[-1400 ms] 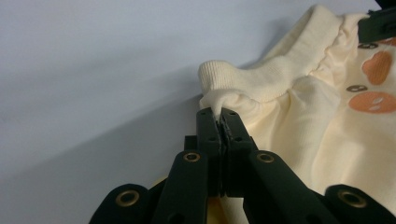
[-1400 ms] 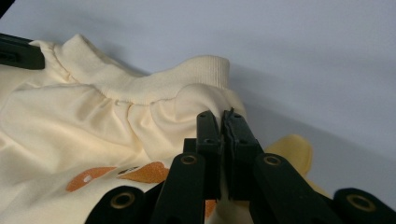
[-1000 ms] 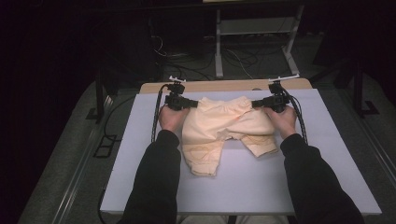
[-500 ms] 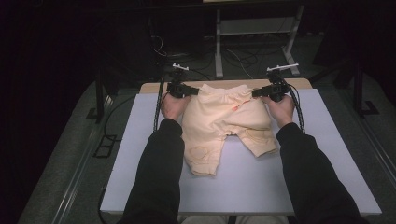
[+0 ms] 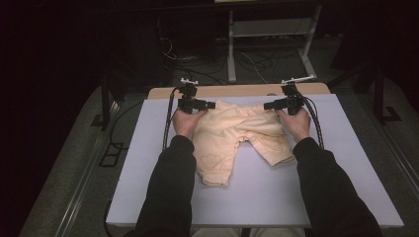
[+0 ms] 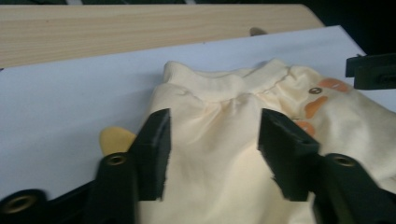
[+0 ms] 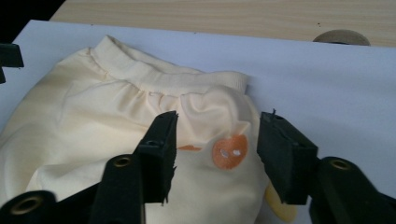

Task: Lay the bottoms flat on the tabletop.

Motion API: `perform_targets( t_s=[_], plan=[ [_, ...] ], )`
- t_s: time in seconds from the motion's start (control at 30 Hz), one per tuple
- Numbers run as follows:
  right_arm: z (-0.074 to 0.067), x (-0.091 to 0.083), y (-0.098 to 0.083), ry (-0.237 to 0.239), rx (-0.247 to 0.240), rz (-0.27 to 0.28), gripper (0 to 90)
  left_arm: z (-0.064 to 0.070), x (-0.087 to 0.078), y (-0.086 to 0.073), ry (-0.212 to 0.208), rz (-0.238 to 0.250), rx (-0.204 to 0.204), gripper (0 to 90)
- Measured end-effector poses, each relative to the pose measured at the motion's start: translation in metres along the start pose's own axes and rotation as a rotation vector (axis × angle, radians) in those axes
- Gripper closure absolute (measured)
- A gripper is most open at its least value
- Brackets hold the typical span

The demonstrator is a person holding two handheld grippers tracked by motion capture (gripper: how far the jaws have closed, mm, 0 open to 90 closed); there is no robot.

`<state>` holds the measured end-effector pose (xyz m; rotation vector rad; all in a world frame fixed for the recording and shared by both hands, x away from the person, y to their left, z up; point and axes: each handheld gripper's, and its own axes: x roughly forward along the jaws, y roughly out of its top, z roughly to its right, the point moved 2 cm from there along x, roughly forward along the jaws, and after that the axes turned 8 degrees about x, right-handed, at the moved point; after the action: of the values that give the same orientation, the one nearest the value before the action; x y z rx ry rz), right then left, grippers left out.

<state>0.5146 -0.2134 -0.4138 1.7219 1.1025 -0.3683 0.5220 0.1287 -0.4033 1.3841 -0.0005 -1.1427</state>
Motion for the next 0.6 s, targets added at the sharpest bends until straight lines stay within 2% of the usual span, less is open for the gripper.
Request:
perform_targets(
  t_s=[0.07, 0.13, 0.27, 0.33, 0.37, 0.47, 0.6],
  plan=[
    [0.001, -0.002, -0.002, 0.004, -0.011, 0.005, 34.9, 0.001, -0.002, -0.002, -0.015, 0.024, -0.007, 30.2],
    [0.001, -0.005, -0.004, 0.006, -0.021, 0.010, 29.0, 0.002, -0.003, -0.002, -0.032, 0.024, -0.005, 20.7],
    [-0.002, -0.011, -0.007, 0.013, -0.046, 0.027, 15.2, 0.008, -0.006, -0.001, -0.036, 0.029, 0.037, 7.6],
    [-0.004, -0.014, -0.009, 0.018, -0.062, 0.034, 13.0, 0.011, -0.008, -0.002, -0.032, 0.048, 0.044, 1.5],
    [-0.005, -0.016, -0.009, 0.021, -0.068, 0.032, 11.9, 0.013, -0.009, -0.002, -0.038, 0.057, 0.044, 0.0],
    [-0.008, -0.021, -0.013, 0.043, -0.087, 0.024, 0.3, 0.018, -0.012, -0.005, -0.044, 0.063, 0.059, 0.0],
    [-0.012, -0.032, -0.019, 0.054, -0.121, 0.037, 0.0, 0.022, -0.014, -0.010, -0.036, 0.045, 0.085, 0.0]
  ],
)
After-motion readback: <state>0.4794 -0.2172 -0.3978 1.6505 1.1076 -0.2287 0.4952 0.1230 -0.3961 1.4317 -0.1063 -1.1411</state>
